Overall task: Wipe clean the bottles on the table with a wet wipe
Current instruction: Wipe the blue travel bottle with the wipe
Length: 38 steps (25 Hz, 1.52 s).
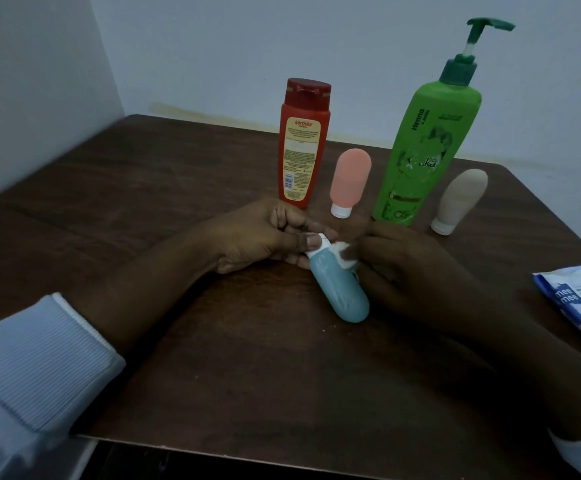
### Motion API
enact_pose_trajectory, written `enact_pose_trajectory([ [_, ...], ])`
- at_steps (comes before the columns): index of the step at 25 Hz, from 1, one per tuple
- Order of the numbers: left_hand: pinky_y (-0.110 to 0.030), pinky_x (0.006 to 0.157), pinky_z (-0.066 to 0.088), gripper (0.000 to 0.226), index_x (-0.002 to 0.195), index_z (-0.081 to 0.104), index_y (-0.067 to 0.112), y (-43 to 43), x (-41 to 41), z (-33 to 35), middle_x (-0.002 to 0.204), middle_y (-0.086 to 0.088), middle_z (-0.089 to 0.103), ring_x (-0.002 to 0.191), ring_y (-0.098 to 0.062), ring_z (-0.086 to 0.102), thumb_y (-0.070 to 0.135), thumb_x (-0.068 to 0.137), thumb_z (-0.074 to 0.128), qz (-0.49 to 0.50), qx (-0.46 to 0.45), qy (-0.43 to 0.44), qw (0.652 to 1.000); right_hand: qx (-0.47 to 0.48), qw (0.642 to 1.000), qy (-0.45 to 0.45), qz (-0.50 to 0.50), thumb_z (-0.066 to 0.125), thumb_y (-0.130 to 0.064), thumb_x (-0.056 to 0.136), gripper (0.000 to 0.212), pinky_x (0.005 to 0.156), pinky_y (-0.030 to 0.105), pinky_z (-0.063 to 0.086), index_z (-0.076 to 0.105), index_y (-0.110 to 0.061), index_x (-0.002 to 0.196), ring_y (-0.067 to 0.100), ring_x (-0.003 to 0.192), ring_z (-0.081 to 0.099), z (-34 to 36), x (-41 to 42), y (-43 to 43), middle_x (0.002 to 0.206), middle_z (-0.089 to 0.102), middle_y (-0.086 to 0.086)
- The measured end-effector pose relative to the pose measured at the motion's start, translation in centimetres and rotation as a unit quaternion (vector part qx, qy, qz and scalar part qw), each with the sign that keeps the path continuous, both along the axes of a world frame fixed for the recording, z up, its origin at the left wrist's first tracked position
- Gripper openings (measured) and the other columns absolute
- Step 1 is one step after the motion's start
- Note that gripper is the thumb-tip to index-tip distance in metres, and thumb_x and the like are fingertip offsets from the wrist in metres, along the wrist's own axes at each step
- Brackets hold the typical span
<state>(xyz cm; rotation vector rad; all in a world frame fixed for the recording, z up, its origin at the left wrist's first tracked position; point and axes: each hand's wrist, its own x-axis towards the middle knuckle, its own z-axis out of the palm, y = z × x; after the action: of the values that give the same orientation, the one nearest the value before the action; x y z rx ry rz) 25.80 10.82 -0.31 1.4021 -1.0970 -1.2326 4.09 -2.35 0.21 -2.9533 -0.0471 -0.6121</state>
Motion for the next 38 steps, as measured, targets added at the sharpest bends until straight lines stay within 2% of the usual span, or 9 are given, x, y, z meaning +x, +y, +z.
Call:
enact_pose_trajectory([
  [2,-0.029,0.088,0.063,0.032,0.13,0.065,-0.003,0.0,0.1,0.0,0.125,-0.014,0.074,0.116,-0.023,0.072,-0.001,0.098,0.059,0.001,0.004,0.0,1.0,0.014,0.999,0.016,0.024,0.065,-0.015,0.084,0.019,0.085,0.021,0.05,0.07,-0.013,0.102,0.007,0.102,0.059,0.1,-1.0,0.1,0.11,0.063,-0.002],
  [6,-0.029,0.088,0.063,0.031,0.127,0.068,0.0,0.0,0.1,0.1,0.122,-0.012,0.075,0.111,-0.02,0.073,0.001,0.097,0.06,0.001,0.008,-0.009,1.0,-0.053,0.995,0.005,0.085,0.061,-0.014,0.094,0.025,0.087,0.031,0.048,0.071,-0.007,0.116,0.021,0.102,0.06,-0.3,0.1,1.9,0.114,0.065,0.008],
  [10,-0.03,0.089,0.063,0.03,0.127,0.067,-0.003,0.0,0.0,0.0,0.124,-0.014,0.074,0.116,-0.023,0.072,0.0,0.098,0.059,0.0,0.001,0.002,1.0,-0.058,0.998,-0.013,0.003,0.06,-0.008,0.088,0.023,0.08,0.044,0.052,0.068,-0.004,0.109,0.029,0.096,0.06,-0.4,0.5,0.6,0.11,0.064,0.013],
  [16,-0.026,0.085,0.062,0.032,0.129,0.066,-0.003,-0.1,0.2,-0.1,0.123,-0.014,0.075,0.11,-0.019,0.074,-0.001,0.098,0.059,-0.002,0.005,0.004,1.0,-0.113,0.99,0.009,0.086,0.062,-0.014,0.094,0.026,0.086,0.035,0.049,0.07,-0.005,0.117,0.026,0.1,0.06,-0.4,0.2,2.3,0.115,0.064,0.011],
  [20,-0.029,0.089,0.063,0.031,0.129,0.066,-0.003,-0.1,0.1,-0.2,0.126,-0.014,0.074,0.117,-0.024,0.071,0.0,0.098,0.058,-0.002,0.001,0.003,1.0,-0.083,0.996,-0.014,0.01,0.063,-0.007,0.089,0.025,0.081,0.043,0.051,0.068,-0.003,0.113,0.028,0.096,0.059,-0.3,0.5,0.8,0.112,0.063,0.014],
  [25,-0.03,0.09,0.063,0.033,0.13,0.066,-0.002,-0.1,0.2,-0.1,0.125,-0.013,0.074,0.116,-0.023,0.071,0.0,0.098,0.059,-0.001,0.008,0.004,1.0,-0.132,0.986,0.013,0.103,0.056,-0.019,0.095,0.027,0.089,0.03,0.045,0.071,-0.006,0.115,0.021,0.101,0.056,-0.2,-0.3,2.7,0.115,0.065,0.01],
  [30,-0.03,0.09,0.062,0.03,0.128,0.067,-0.002,-0.1,0.0,-0.2,0.125,-0.013,0.074,0.117,-0.024,0.071,0.0,0.099,0.058,-0.002,0.0,0.004,1.0,-0.087,0.996,-0.007,0.01,0.06,-0.008,0.089,0.025,0.082,0.045,0.051,0.067,-0.004,0.112,0.029,0.098,0.058,0.0,0.4,0.9,0.112,0.063,0.013],
  [35,-0.026,0.085,0.062,0.032,0.129,0.067,-0.002,-0.1,0.1,-0.1,0.122,-0.012,0.075,0.112,-0.02,0.073,0.0,0.097,0.06,-0.001,0.002,0.004,1.0,-0.141,0.985,0.008,0.098,0.055,-0.019,0.095,0.027,0.09,0.033,0.046,0.072,-0.006,0.112,0.023,0.1,0.058,0.0,-0.2,3.1,0.113,0.066,0.01],
  [38,-0.03,0.089,0.063,0.034,0.129,0.065,-0.005,-0.2,0.1,-0.1,0.124,-0.014,0.074,0.114,-0.022,0.072,0.0,0.096,0.061,-0.003,-0.003,-0.001,1.0,-0.112,0.993,0.0,0.028,0.07,-0.006,0.086,0.032,0.087,0.036,0.048,0.068,-0.005,0.118,0.029,0.103,0.06,-0.1,1.1,1.4,0.118,0.064,0.013],
])
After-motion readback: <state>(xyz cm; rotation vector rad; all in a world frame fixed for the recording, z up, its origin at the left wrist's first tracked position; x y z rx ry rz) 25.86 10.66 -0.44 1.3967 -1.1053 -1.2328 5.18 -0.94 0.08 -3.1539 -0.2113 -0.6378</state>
